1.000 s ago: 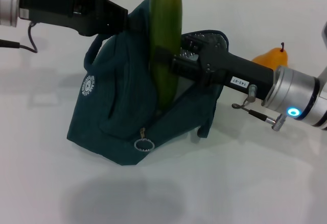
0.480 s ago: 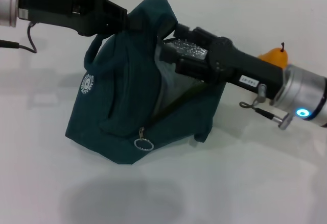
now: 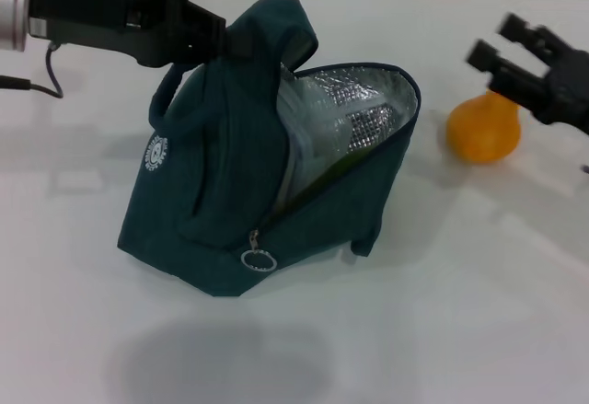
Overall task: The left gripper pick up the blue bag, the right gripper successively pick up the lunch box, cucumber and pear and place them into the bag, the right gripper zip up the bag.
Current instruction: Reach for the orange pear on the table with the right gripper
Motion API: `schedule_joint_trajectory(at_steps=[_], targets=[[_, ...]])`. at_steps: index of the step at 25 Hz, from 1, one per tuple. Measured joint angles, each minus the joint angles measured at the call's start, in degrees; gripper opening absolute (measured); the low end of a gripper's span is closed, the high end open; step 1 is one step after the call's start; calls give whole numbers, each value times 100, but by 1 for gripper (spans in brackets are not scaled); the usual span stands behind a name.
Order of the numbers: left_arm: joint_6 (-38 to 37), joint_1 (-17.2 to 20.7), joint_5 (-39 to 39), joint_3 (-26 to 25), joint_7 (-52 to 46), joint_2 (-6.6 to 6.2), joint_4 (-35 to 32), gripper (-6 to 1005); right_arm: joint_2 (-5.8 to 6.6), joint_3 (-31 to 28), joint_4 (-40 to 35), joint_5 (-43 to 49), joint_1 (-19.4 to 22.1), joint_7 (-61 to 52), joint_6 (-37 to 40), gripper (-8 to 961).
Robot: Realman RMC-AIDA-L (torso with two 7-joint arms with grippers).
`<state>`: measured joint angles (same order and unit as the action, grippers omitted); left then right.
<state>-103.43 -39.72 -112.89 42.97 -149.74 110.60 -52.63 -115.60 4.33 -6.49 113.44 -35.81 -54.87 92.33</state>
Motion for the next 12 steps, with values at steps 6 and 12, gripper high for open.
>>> schedule_joint_trajectory(at_steps=[6, 12], targets=[[-2, -28, 11, 0, 5, 6, -1, 48, 17, 23, -466, -112, 184, -65, -1001, 841], [2, -76, 13, 1, -1, 6, 10, 48, 27, 293, -476, -77, 74, -14, -1687, 838]])
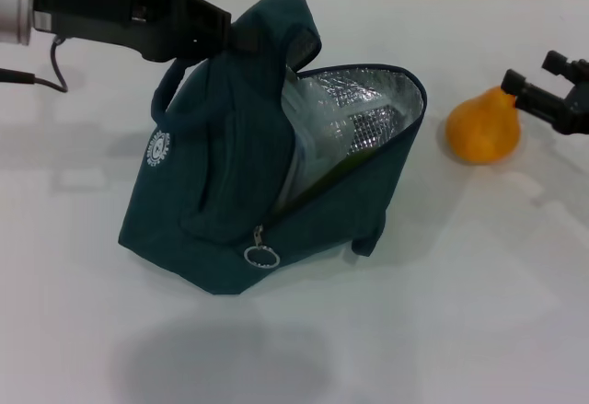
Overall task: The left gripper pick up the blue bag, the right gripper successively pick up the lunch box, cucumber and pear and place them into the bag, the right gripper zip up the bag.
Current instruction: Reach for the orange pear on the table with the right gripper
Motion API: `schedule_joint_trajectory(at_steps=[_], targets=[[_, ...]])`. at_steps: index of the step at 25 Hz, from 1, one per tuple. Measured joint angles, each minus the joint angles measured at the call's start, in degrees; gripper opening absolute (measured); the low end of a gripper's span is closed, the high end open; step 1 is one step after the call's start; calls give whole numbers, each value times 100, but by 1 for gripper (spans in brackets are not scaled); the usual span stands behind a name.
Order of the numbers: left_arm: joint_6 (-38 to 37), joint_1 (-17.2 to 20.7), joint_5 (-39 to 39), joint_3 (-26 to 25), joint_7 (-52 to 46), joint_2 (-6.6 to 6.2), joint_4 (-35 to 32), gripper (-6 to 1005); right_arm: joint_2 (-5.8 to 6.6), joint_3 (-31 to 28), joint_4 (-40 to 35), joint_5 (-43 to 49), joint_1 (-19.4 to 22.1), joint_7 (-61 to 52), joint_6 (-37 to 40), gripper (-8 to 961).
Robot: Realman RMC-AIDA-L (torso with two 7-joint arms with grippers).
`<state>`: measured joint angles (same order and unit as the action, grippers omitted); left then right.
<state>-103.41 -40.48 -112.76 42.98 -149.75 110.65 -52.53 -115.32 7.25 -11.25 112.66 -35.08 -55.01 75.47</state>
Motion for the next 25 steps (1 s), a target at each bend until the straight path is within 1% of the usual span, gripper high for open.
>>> schedule_joint_trajectory(at_steps=[9, 20, 25], targets=[[22, -4, 0, 0, -9, -9, 9, 48, -24, 92, 1, -32, -54, 307, -128, 747], [34, -4, -1, 0, 7, -20, 2, 48, -25, 165, 49, 6, -221, 478, -415, 503], [41, -4, -1, -1, 7, -27, -1, 48, -44, 376, 74, -15, -292, 488, -588, 290]])
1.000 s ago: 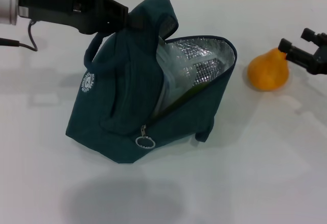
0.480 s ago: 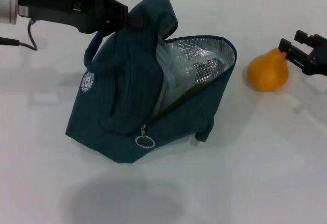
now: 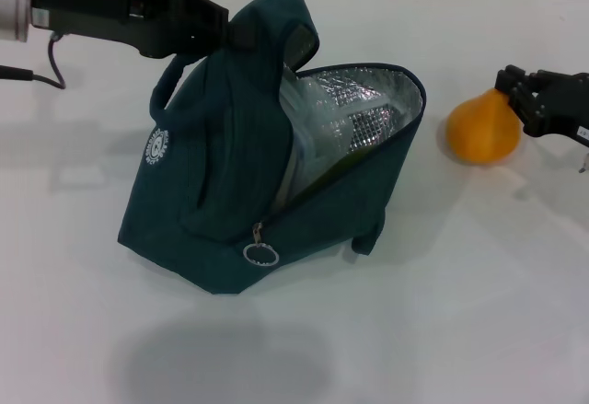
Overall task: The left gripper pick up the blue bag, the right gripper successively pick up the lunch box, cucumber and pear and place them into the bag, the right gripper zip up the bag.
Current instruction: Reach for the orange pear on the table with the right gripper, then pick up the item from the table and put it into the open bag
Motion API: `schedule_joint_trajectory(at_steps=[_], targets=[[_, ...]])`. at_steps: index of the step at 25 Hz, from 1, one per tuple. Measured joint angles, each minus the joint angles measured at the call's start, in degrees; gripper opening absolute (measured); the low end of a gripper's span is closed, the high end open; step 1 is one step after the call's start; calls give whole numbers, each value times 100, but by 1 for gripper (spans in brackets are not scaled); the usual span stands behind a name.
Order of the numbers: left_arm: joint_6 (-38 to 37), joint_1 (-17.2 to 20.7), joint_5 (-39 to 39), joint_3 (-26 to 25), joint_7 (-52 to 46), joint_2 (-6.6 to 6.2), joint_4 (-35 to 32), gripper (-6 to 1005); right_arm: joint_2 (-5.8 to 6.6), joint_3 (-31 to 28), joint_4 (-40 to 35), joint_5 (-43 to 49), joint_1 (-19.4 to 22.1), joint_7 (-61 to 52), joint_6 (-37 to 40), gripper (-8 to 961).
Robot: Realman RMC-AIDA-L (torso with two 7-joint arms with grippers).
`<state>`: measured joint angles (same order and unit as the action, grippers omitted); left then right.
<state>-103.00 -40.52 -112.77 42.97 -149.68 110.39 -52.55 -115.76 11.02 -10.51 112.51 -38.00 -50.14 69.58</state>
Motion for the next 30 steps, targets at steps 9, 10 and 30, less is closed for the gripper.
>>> schedule_joint_trajectory(at_steps=[9, 10, 30], targets=[[0, 0, -8, 1, 0, 0, -1, 48, -5, 47, 12, -17, 20, 4, 166, 45], [0, 0, -9, 1, 1, 0, -1, 48, -2, 32, 3, -29, 41, 4, 249, 38], [-19, 30, -45, 0, -24, -18, 17, 48, 8, 120, 101, -892, -481, -1865, 2796, 33]])
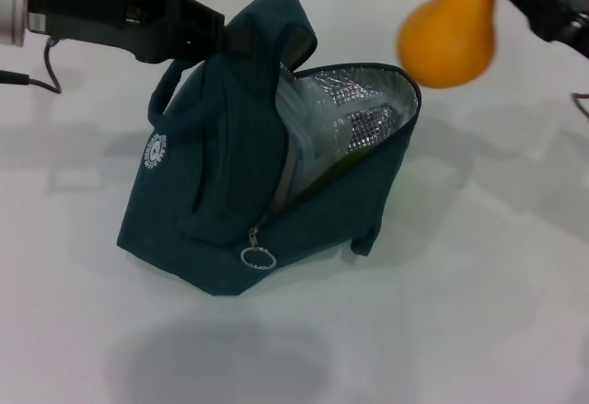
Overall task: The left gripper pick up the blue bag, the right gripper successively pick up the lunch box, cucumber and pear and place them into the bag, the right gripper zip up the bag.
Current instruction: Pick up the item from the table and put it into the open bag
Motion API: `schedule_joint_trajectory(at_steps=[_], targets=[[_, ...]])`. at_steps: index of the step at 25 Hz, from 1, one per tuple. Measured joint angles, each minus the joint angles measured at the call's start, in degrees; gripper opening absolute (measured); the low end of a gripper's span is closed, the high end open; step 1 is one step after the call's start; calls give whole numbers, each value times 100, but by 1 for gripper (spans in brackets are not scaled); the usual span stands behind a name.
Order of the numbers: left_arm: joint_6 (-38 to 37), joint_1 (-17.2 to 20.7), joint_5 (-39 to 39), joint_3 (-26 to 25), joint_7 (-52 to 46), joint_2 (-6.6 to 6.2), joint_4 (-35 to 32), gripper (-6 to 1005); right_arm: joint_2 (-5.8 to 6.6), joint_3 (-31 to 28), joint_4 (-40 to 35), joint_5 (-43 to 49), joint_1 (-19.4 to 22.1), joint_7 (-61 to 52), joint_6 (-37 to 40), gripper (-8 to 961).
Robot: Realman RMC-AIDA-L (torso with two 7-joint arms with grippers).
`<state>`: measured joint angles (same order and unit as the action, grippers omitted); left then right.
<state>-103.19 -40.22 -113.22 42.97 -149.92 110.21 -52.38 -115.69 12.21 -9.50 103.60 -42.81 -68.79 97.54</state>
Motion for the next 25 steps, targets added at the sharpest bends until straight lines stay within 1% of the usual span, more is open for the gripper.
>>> schedule_joint_trajectory(at_steps=[3, 8, 16, 19, 25], targets=[[0, 22, -2, 0, -6, 1, 0, 48, -17, 275, 225, -8, -305, -90, 102, 33], [0, 28, -13, 31, -8, 1, 6, 48, -36, 520, 618, 32, -656, -126, 118, 33], [7, 32, -16, 22, 16, 0, 78, 49, -51, 955, 1085, 49, -961, -61, -137, 33], [9, 32, -17, 7, 22, -29, 127, 49, -51, 1079, 1201, 95, -1034, -46, -268, 33], [11, 100, -15, 2, 28, -82, 158, 49, -50, 1140, 1327, 366, -1231, -24, -561, 33]])
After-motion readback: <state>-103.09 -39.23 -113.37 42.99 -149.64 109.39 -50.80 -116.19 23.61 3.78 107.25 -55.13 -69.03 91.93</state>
